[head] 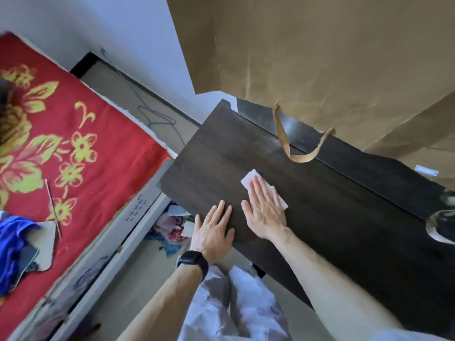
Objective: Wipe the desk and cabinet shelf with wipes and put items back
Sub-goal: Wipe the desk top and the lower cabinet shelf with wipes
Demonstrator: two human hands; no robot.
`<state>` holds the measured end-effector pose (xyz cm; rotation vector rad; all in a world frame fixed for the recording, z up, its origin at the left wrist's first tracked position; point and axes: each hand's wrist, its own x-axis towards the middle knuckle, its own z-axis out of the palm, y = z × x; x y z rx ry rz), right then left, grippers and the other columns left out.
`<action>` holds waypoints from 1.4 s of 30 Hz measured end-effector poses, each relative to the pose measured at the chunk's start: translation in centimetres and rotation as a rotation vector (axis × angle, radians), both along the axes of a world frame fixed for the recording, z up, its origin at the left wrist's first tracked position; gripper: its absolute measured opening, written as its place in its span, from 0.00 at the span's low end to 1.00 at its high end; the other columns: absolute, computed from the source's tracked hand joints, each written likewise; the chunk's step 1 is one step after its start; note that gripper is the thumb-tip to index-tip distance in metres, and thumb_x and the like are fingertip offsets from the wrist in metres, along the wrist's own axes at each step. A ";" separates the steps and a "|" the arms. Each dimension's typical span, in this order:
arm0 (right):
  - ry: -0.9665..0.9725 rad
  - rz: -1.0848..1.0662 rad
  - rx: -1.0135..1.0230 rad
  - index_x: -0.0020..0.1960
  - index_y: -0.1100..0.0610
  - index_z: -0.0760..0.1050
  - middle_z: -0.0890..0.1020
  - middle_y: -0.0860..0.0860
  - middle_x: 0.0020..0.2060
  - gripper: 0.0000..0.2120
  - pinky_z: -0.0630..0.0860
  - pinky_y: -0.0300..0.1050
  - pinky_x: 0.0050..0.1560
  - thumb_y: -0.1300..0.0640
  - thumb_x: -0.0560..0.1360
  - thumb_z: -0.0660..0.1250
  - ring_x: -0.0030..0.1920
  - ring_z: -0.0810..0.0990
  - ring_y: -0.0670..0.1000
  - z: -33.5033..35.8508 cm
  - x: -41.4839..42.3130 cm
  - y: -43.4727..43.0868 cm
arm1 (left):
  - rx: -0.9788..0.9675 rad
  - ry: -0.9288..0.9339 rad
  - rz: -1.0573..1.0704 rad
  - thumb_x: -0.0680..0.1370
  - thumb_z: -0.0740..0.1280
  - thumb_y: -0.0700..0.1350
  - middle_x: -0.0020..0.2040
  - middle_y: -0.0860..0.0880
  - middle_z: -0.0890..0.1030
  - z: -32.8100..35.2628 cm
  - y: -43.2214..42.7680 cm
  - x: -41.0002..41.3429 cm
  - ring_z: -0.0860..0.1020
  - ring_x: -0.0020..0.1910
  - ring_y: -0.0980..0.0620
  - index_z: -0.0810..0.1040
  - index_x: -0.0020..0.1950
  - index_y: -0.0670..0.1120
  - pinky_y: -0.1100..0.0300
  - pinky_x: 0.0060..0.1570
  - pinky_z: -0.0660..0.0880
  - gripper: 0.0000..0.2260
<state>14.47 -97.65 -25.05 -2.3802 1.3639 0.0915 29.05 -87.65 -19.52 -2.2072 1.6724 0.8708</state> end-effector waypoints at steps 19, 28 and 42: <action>0.041 -0.676 0.033 0.78 0.63 0.51 0.53 0.58 0.78 0.34 0.55 0.61 0.75 0.42 0.81 0.45 0.79 0.51 0.55 0.1 -4.2 3.6 | -0.056 -0.027 -0.086 0.75 0.50 0.52 0.78 0.48 0.66 0.1 2.3 8.3 0.70 0.73 0.44 0.68 0.78 0.50 0.46 0.69 0.70 0.31; -0.002 -0.530 -0.011 0.79 0.62 0.48 0.48 0.57 0.79 0.35 0.47 0.60 0.77 0.41 0.80 0.44 0.79 0.45 0.53 -0.7 9.6 -3.8 | -0.039 -0.061 -0.076 0.81 0.60 0.47 0.82 0.53 0.46 -0.5 -0.1 20.6 0.50 0.81 0.50 0.48 0.83 0.48 0.47 0.78 0.52 0.33; -0.039 0.040 0.004 0.80 0.57 0.50 0.50 0.50 0.79 0.29 0.53 0.55 0.76 0.46 0.83 0.50 0.79 0.45 0.48 0.2 21.0 8.7 | -0.150 0.043 -0.280 0.76 0.60 0.42 0.82 0.49 0.52 -1.8 -2.4 26.3 0.53 0.81 0.48 0.50 0.82 0.47 0.43 0.77 0.57 0.36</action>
